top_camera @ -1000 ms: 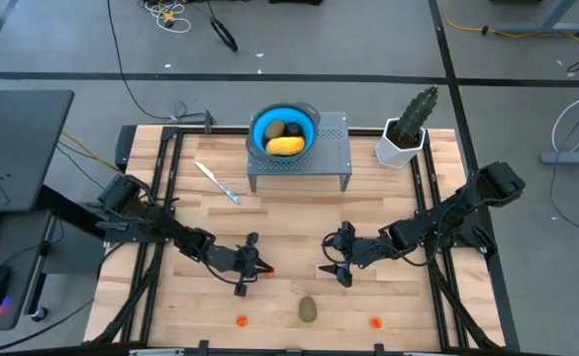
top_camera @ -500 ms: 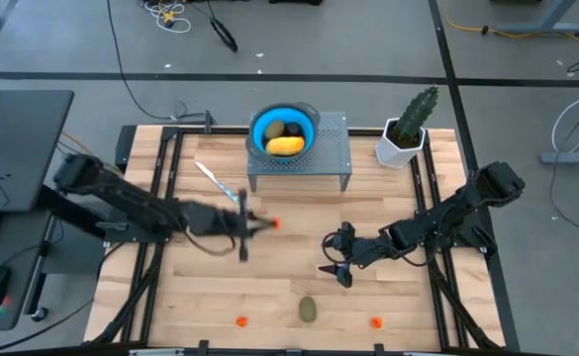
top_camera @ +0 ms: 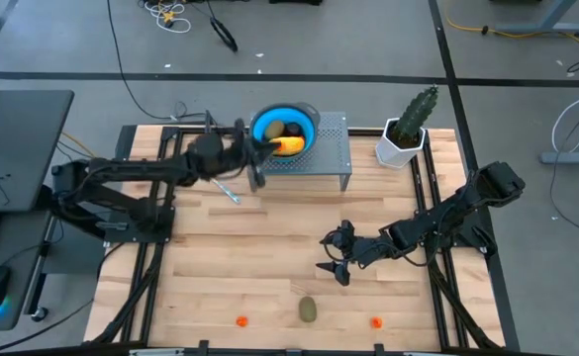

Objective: Pick & Place Fruit
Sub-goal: Put the orange pear into the blue strainer bowl

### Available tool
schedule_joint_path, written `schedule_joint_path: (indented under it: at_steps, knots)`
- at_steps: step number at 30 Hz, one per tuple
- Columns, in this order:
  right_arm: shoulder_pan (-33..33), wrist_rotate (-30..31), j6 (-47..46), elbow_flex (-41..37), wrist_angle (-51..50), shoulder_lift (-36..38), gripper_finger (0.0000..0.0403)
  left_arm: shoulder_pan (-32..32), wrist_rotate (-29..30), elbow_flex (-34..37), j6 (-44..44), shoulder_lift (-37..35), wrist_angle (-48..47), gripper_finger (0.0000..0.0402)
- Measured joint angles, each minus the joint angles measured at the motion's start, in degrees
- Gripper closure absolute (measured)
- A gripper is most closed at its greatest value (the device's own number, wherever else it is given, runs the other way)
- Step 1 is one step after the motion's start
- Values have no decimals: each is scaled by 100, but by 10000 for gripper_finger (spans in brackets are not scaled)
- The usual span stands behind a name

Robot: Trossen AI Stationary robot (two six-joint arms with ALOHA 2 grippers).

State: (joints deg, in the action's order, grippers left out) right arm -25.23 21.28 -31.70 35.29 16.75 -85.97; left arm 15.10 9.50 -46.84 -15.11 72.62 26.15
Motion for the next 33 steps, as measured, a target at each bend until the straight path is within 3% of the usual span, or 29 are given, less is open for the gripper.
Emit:
schedule_joint_path:
  at_steps: [7, 13, 24, 28, 33]
  knots:
    - [0, 78, 70, 0, 72, 0, 41, 676, -116, -145, 339, 520, -282, 352]
    - [-4, 120, 68, 0, 68, 0, 41, 801, -120, -138, 721, 710, -258, 304]
    - [-4, 120, 111, 0, 23, -2, 41, 735, -127, -140, 508, -209, -185, 203]
    - [-2, 119, 110, 0, 22, -2, 41, 655, -574, -147, 982, -649, -841, 188]
    - [-4, -292, 109, 0, 24, -1, 41, 327, -1793, -70, 1431, -902, -1853, 188]
